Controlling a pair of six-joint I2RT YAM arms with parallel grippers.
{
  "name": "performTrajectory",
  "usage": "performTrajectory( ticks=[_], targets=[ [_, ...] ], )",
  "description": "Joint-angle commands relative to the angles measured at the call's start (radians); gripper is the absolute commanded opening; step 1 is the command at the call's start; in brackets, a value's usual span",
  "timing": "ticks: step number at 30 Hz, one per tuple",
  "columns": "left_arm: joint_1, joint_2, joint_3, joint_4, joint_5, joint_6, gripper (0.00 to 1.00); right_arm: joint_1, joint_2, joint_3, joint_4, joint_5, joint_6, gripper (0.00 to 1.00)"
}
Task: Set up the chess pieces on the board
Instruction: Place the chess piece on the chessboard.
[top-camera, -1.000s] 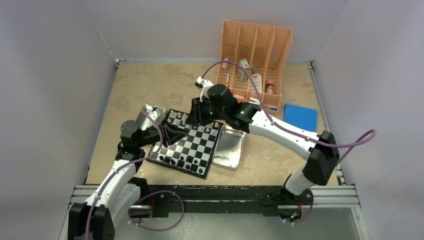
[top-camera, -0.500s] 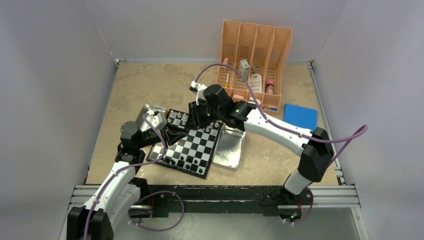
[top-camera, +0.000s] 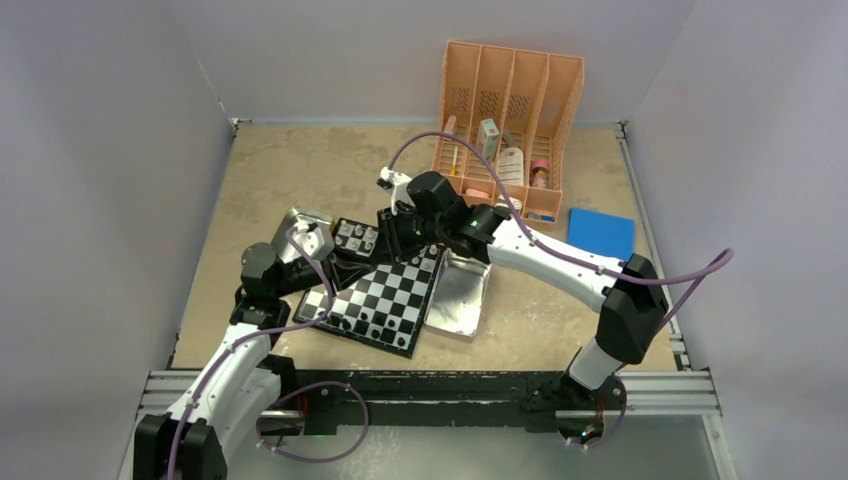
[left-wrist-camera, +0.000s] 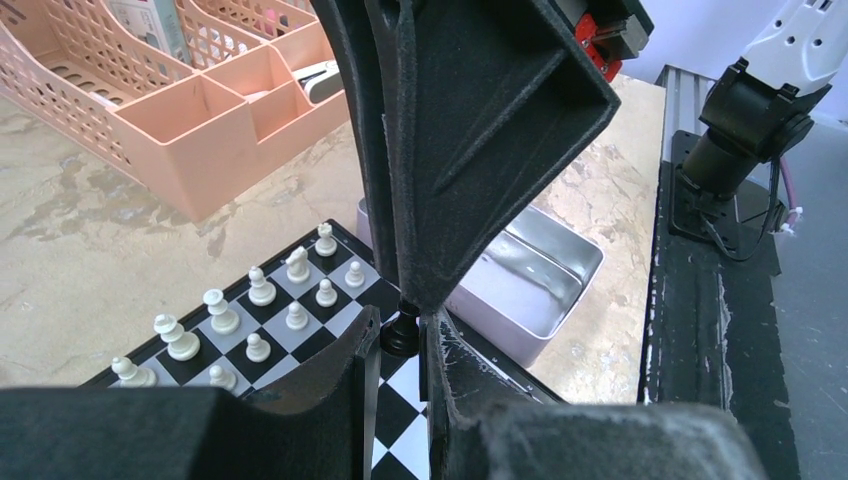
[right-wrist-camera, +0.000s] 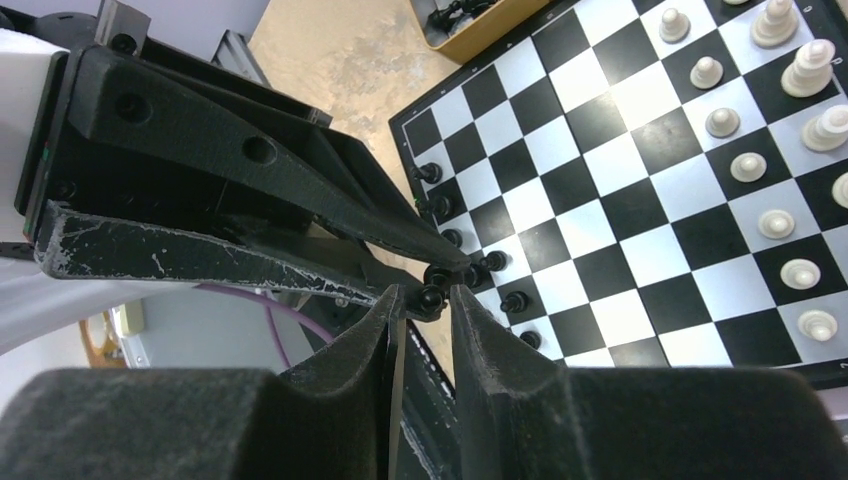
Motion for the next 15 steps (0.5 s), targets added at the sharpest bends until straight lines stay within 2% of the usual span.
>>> performTrajectory(
  ticks=[1,7,11,15],
  targets=[
    [-0.006,-0.022,0.030,0.022,-0.004,0.043,0.00,0.001,-0.011,-0.016,0.042,-0.074,-0.008,0.26],
    [-0.008,-0.026,0.036,0.013,-0.006,0.054,0.00,0.001,-0.031,-0.065,0.075,-0.081,0.014,0.28],
    [-0.009,-0.035,0.038,0.004,-0.005,0.060,0.00,0.001,-0.036,-0.081,0.091,-0.082,0.020,0.22],
    [-0.011,-0.048,0.034,0.002,-0.019,0.067,0.00,0.001,-0.034,-0.091,0.107,-0.101,0.036,0.20]
  ],
)
